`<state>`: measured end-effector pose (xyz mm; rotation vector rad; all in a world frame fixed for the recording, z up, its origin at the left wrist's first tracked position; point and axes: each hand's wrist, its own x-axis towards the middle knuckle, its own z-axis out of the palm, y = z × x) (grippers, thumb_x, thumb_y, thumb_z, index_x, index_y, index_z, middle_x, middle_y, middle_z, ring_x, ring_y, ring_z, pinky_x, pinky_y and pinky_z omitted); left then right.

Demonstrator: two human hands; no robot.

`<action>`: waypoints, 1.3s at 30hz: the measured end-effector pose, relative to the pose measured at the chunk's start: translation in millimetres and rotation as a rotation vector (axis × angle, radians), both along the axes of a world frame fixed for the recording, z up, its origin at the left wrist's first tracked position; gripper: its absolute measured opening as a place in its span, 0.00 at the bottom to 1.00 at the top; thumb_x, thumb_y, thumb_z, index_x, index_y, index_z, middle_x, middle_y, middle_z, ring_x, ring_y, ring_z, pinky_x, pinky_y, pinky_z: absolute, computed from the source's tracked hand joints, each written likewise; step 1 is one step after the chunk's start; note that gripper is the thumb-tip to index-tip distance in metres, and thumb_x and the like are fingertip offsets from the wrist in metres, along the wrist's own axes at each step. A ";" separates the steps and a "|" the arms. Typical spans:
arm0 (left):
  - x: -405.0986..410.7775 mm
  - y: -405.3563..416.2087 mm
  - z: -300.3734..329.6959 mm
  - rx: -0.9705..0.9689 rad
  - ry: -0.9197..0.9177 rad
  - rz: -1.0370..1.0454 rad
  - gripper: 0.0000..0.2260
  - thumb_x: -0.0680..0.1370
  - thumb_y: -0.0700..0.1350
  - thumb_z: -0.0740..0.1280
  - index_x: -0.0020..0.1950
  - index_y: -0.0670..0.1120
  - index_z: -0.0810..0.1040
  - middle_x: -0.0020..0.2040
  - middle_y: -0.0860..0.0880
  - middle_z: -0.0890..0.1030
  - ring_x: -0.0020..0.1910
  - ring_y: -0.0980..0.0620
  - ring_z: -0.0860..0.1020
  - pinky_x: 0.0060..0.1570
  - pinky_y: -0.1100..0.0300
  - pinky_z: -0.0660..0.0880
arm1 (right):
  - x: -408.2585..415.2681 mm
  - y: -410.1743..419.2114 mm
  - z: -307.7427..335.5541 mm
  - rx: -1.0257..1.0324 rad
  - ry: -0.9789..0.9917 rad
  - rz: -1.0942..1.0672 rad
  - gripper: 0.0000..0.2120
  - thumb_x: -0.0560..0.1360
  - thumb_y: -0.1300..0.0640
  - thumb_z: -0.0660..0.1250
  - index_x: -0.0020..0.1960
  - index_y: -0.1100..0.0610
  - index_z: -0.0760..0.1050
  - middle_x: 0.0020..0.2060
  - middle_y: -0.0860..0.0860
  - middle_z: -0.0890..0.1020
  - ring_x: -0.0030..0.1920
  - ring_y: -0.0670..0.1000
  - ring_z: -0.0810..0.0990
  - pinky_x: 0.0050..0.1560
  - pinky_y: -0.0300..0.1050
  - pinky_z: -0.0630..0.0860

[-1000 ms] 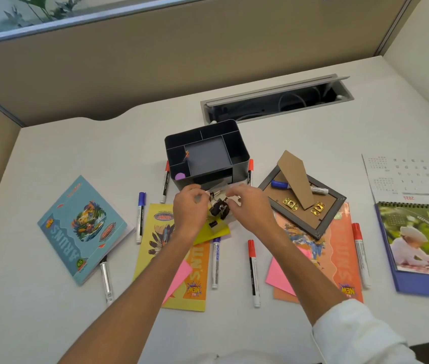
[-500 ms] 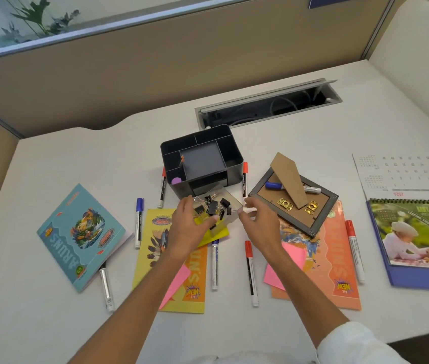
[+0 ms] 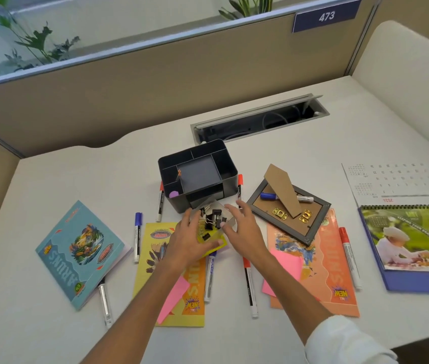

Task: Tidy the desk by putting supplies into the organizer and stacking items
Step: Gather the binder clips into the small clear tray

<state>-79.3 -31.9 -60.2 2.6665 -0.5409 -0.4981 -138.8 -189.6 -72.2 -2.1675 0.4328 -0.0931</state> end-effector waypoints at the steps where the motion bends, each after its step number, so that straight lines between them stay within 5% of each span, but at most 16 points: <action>1: -0.6 -1.0 -0.8 -0.025 -0.024 0.001 0.45 0.67 0.64 0.70 0.77 0.51 0.53 0.77 0.49 0.55 0.74 0.46 0.60 0.66 0.49 0.68 | -0.9 1.6 0.2 0.037 -0.007 -0.029 0.25 0.77 0.50 0.65 0.72 0.51 0.65 0.74 0.51 0.60 0.73 0.51 0.62 0.66 0.48 0.69; 6: -8.1 -4.3 6.2 -0.220 -0.105 0.086 0.45 0.65 0.54 0.74 0.76 0.50 0.55 0.73 0.50 0.64 0.70 0.51 0.65 0.64 0.57 0.70 | -13.0 8.3 4.1 0.226 -0.052 -0.279 0.28 0.75 0.50 0.68 0.72 0.53 0.63 0.69 0.49 0.67 0.64 0.51 0.72 0.58 0.45 0.73; 9: -12.0 -3.8 10.7 -0.293 -0.193 0.060 0.45 0.65 0.58 0.74 0.76 0.54 0.54 0.73 0.52 0.64 0.71 0.53 0.64 0.66 0.54 0.70 | -18.0 11.8 14.2 0.667 0.000 -0.390 0.25 0.76 0.49 0.68 0.70 0.53 0.66 0.62 0.51 0.76 0.54 0.52 0.80 0.53 0.46 0.79; 12: -14.3 -4.4 18.3 -0.318 -0.223 -0.038 0.46 0.66 0.62 0.73 0.76 0.54 0.52 0.74 0.53 0.61 0.72 0.56 0.61 0.69 0.59 0.65 | -21.1 8.4 24.5 1.102 0.031 -0.361 0.12 0.77 0.57 0.67 0.60 0.54 0.73 0.49 0.58 0.83 0.41 0.54 0.84 0.43 0.44 0.82; 17: -0.6 2.6 30.3 -0.364 -0.276 -0.072 0.42 0.69 0.60 0.72 0.77 0.52 0.54 0.77 0.57 0.55 0.75 0.61 0.52 0.71 0.63 0.56 | -23.5 -5.8 15.4 1.158 0.009 -0.493 0.15 0.78 0.59 0.66 0.62 0.65 0.73 0.51 0.64 0.82 0.46 0.58 0.84 0.50 0.48 0.80; 23: 32.6 11.5 33.6 -0.268 -0.393 0.099 0.24 0.78 0.46 0.65 0.74 0.46 0.65 0.73 0.50 0.66 0.73 0.55 0.61 0.69 0.64 0.56 | -20.6 9.0 14.7 1.198 0.058 -0.477 0.11 0.78 0.58 0.66 0.56 0.64 0.77 0.50 0.62 0.82 0.49 0.60 0.84 0.52 0.48 0.79; 34: 47.6 11.5 24.6 -0.238 -0.254 0.119 0.19 0.82 0.42 0.57 0.74 0.47 0.66 0.74 0.50 0.67 0.75 0.53 0.59 0.73 0.59 0.55 | 10.2 37.2 23.8 1.368 0.083 -0.572 0.10 0.77 0.60 0.67 0.56 0.64 0.75 0.51 0.61 0.80 0.53 0.59 0.81 0.54 0.48 0.80; 39: 49.8 13.1 26.4 -0.289 -0.215 0.118 0.19 0.81 0.39 0.56 0.73 0.46 0.67 0.73 0.48 0.67 0.75 0.53 0.59 0.72 0.60 0.55 | 13.6 43.4 25.9 1.362 0.031 -0.604 0.08 0.77 0.62 0.67 0.54 0.65 0.74 0.44 0.59 0.79 0.46 0.55 0.80 0.54 0.49 0.79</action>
